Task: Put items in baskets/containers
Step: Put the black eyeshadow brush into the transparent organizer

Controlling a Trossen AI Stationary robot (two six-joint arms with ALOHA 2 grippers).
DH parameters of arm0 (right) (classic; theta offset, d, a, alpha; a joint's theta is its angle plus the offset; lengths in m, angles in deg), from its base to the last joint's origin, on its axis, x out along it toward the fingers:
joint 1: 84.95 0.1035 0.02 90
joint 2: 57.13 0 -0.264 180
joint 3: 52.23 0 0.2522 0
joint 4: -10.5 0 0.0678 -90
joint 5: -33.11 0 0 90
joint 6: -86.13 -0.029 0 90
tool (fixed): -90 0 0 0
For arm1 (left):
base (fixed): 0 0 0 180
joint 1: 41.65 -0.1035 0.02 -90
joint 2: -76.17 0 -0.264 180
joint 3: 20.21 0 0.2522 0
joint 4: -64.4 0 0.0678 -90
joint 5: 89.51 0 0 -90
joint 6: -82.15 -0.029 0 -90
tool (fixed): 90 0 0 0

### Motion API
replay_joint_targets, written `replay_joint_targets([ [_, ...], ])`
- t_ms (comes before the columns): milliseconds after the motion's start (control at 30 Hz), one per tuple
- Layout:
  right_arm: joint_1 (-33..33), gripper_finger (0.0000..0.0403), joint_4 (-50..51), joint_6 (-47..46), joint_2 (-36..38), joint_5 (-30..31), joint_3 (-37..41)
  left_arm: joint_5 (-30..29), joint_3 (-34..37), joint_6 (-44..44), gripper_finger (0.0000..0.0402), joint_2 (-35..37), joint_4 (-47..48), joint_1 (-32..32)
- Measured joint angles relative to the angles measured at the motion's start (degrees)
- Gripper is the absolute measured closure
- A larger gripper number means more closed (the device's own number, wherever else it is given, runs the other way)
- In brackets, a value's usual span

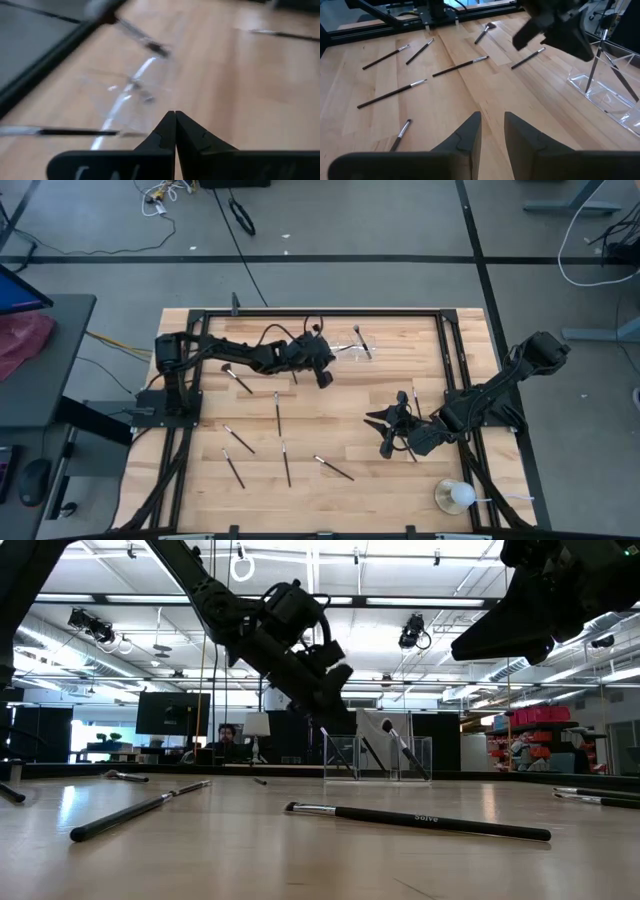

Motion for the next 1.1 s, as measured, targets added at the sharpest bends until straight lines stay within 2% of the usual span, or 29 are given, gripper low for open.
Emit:
replay_joint_targets([
  [133, 0.0, 0.0319, 0.02, 0.0, 0.0, 0.0, 0.0, -4.34, -0.04, 0.01, 0.0398, -0.34, -2.64, -0.27],
  [600, 0.0, 0.0319, 0.22, 0.0, 0.0, 0.0, 0.0, -4.26, -0.04, 1.18, 0.0398, -0.35, -9.36, -4.25],
  [733, 0.0, 0.0319, 0.28, 0.0, 0.0, 0.0, 0.0, -0.87, 0.02, 1.16, 0.0396, 0.33, -8.78, -4.37],
  [967, 0.0, 0.0319, 0.39, -0.03, 0.0, 0.0, 0.0, 7.03, -0.07, 1.09, 0.0398, 3.15, -5.33, 0.0],
  [1100, 0.0, 0.0319, 0.39, -0.28, 0.0, 0.0, 0.0, 7.31, -0.07, 1.12, 0.0398, 2.55, -2.16, 1.06],
])
